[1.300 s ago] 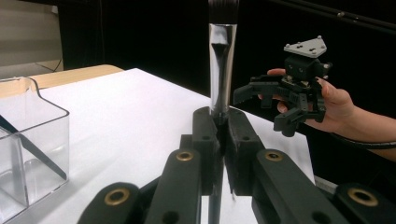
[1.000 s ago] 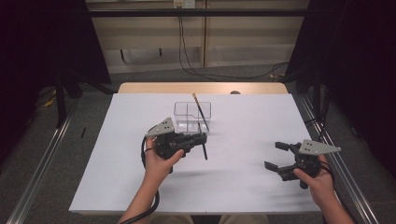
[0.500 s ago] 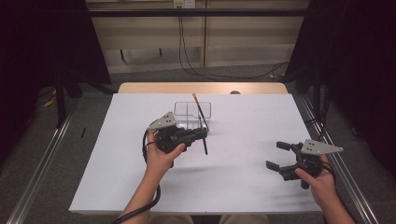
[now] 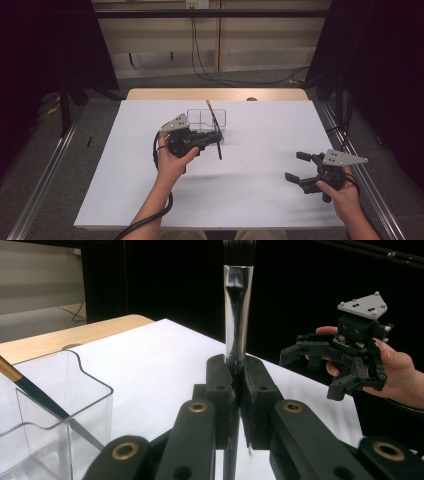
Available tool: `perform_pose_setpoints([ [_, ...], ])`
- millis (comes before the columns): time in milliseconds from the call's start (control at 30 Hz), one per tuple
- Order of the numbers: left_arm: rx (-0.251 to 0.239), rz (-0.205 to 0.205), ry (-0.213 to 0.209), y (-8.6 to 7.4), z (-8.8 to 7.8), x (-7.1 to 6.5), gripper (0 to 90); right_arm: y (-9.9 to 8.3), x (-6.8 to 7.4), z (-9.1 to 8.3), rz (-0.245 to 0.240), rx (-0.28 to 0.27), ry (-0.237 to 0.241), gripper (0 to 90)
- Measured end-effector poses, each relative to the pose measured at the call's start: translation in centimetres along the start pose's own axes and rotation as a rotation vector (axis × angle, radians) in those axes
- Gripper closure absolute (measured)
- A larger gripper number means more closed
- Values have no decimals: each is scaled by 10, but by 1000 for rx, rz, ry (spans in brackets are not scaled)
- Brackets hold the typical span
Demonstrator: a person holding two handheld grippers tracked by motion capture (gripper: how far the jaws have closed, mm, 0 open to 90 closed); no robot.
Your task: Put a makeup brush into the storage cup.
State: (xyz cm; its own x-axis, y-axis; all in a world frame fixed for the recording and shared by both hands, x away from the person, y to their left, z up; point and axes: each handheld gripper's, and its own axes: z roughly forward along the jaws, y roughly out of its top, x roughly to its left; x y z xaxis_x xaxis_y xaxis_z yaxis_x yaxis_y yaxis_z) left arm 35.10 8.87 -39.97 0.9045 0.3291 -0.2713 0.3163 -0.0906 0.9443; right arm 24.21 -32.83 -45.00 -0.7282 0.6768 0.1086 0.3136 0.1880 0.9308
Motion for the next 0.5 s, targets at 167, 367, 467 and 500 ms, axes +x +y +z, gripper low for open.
perform_pose_setpoints([
  [167, -3, -3, 4, 3, 2, 3, 838, 0, 0, -1, 3, -6, -3, 85],
  [367, -4, -1, 11, 8, 5, 6, 839, 0, -1, -2, 0, -8, -4, 85],
  [467, -5, 3, 13, 11, 6, 7, 838, 0, -1, -3, -2, -10, -6, 85],
  [500, -7, 2, 14, 12, 7, 7, 838, 1, -1, -3, 0, -12, -5, 85],
])
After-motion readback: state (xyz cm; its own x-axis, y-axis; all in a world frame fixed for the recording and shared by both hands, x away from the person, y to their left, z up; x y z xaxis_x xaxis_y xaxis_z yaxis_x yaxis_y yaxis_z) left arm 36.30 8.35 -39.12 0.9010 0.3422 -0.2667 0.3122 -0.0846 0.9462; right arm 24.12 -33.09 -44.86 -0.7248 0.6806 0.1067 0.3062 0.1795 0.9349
